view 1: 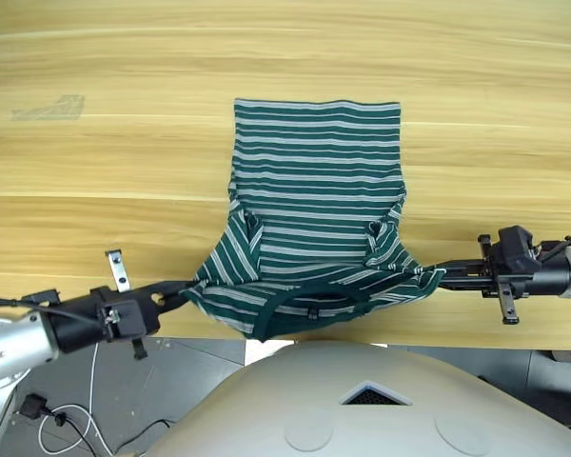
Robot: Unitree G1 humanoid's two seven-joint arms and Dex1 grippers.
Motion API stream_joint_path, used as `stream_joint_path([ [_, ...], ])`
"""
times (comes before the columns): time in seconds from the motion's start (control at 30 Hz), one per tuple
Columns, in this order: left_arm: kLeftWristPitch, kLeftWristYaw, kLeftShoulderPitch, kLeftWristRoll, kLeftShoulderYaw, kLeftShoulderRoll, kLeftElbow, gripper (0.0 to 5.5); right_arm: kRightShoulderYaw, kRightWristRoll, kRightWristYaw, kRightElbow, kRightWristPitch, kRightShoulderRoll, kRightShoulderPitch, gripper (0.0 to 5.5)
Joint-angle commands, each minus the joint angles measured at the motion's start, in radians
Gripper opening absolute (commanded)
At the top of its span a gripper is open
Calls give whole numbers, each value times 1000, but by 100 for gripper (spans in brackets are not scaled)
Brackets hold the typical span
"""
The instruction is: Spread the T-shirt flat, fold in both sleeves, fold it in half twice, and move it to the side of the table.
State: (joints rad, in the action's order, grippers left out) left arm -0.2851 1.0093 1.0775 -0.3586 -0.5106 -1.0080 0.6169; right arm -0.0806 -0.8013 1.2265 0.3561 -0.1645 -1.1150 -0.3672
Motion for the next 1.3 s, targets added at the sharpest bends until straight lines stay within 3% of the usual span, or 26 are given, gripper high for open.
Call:
stream_joint_path([
  [0.03,-1,91,84,-15,-156,100,28,0,82,8,17,19,-17,25,-41,0],
  [0.13,7,142,77,-37,-212,140,19,0,123,16,24,26,-22,54,-82,0],
  [0.27,56,125,-84,-3,-139,100,-19,0,110,64,-6,-7,-23,124,13,0],
  [0.4,90,40,-416,121,43,51,-182,0,81,169,-109,-128,14,267,217,0],
  [0.63,156,-161,-981,339,362,160,-464,0,-12,410,-211,-503,140,494,593,0],
  [0.87,76,-238,-1265,485,570,286,-803,0,-36,568,-262,-910,289,624,790,0],
  [1.07,-11,-257,-1298,490,624,341,-967,79,-22,641,-311,-1081,389,669,827,86],
  [1.17,-30,-460,-1370,546,578,369,-1120,124,61,653,-494,-1207,491,692,909,135],
  [1.3,-54,-683,-1412,581,542,405,-1275,180,115,657,-585,-1296,578,713,947,136],
])
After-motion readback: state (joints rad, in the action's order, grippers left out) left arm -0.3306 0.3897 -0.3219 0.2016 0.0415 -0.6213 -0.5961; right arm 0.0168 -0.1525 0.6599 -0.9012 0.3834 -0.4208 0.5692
